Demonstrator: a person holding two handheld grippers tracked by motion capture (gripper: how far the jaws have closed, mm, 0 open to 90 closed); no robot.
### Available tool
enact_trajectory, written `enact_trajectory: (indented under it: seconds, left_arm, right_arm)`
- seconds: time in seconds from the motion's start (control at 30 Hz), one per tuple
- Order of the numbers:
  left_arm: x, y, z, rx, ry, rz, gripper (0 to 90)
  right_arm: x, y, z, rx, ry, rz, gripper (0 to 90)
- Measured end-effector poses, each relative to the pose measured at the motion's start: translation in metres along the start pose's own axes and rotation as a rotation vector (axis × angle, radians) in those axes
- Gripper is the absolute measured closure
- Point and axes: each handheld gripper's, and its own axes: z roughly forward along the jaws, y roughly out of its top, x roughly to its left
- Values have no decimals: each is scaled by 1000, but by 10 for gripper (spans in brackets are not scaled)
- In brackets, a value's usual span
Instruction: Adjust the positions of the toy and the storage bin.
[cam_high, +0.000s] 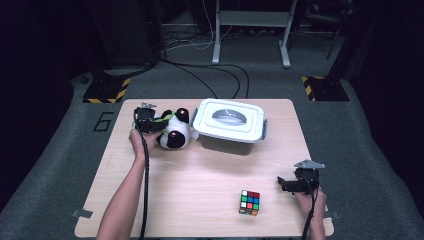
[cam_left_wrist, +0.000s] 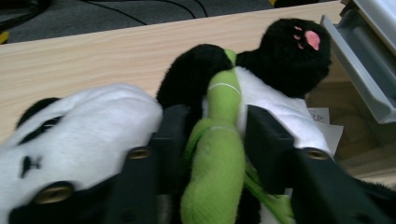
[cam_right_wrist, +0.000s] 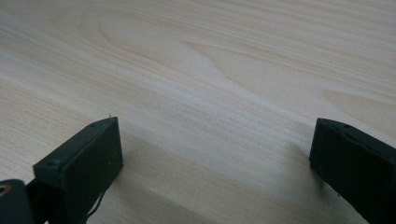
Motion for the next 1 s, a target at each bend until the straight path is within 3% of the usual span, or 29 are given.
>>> enact_trajectory:
  seconds: [0.1, 0.2, 0.27, 0.5, 0.67, 1.0]
  left_arm:
    - [4, 1, -13, -19, -7, -15, 354]
    - [6, -2, -28, -37, 5, -2, 203]
    - [7, -6, -41, -49, 3, 11, 158]
    - [5, -40, -69, -63, -13, 55, 103]
    - [1, -72, -75, -30, -18, 81, 66]
    - [-14, -140, -86, 23, -68, 98, 0]
  right_arm:
    - [0, 0, 0, 0, 0, 0, 19]
    - [0, 0, 0, 1, 0, 2, 19]
    - [0, 0, 0, 0, 0, 0, 19]
    - [0, 0, 0, 1, 2, 0, 18]
    - [0, 0, 0, 0, 0, 0, 18]
    - [0, 0, 0, 0, 0, 1, 18]
